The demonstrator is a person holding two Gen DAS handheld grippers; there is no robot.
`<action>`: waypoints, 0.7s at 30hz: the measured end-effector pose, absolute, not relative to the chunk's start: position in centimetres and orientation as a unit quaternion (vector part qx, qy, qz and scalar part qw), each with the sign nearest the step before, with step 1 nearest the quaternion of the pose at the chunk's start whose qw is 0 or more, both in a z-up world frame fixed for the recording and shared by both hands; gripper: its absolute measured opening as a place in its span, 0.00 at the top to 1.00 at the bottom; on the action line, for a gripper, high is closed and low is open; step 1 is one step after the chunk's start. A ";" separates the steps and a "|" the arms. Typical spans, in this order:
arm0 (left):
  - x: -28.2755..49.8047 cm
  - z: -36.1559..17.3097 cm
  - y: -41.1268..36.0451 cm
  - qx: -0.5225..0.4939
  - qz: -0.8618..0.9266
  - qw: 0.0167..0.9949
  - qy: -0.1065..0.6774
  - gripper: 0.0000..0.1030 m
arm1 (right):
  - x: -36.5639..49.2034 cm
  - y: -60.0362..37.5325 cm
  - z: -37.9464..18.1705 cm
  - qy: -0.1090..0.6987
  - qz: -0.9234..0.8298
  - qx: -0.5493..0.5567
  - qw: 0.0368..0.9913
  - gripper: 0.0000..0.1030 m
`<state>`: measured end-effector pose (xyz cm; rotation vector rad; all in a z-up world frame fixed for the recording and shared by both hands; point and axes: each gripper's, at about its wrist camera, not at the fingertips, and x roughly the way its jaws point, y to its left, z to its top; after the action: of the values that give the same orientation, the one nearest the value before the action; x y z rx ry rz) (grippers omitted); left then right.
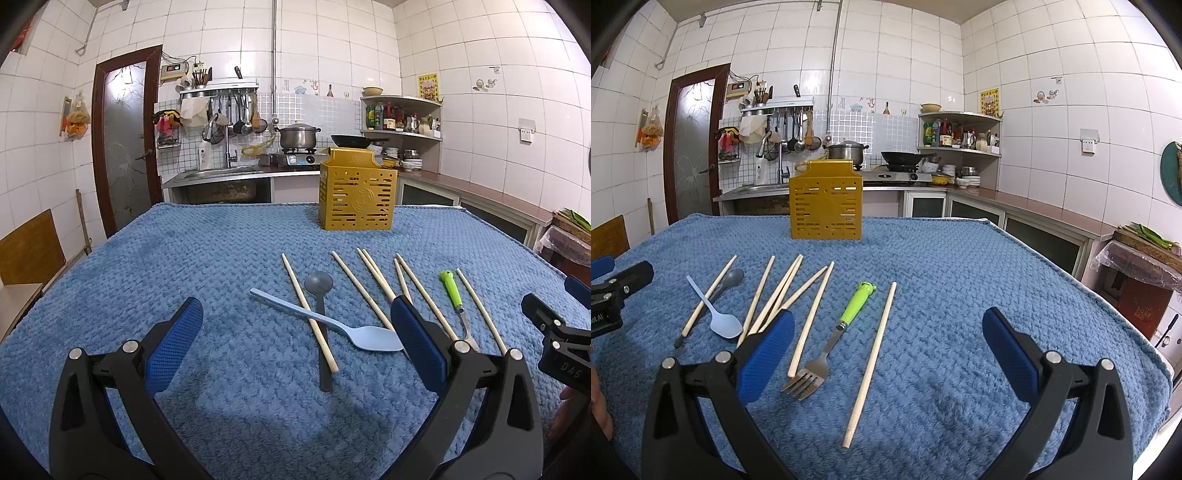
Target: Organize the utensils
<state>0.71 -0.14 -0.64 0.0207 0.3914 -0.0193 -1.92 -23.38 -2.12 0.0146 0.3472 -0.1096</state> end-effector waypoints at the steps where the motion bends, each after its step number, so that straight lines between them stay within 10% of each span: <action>1: 0.7 -0.6 -0.1 0.010 -0.010 0.981 0.194 0.05 | -1.7 -23.4 -2.0 0.173 -0.054 0.007 0.983 0.04; 21: 0.8 -0.6 0.0 0.009 -0.008 0.980 0.197 0.05 | -1.7 -23.1 -2.1 0.171 -0.056 0.006 0.984 0.04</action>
<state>0.81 -0.04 -0.58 0.0189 0.3970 -0.0166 -1.70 -23.14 -2.12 0.0117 0.3439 -0.1123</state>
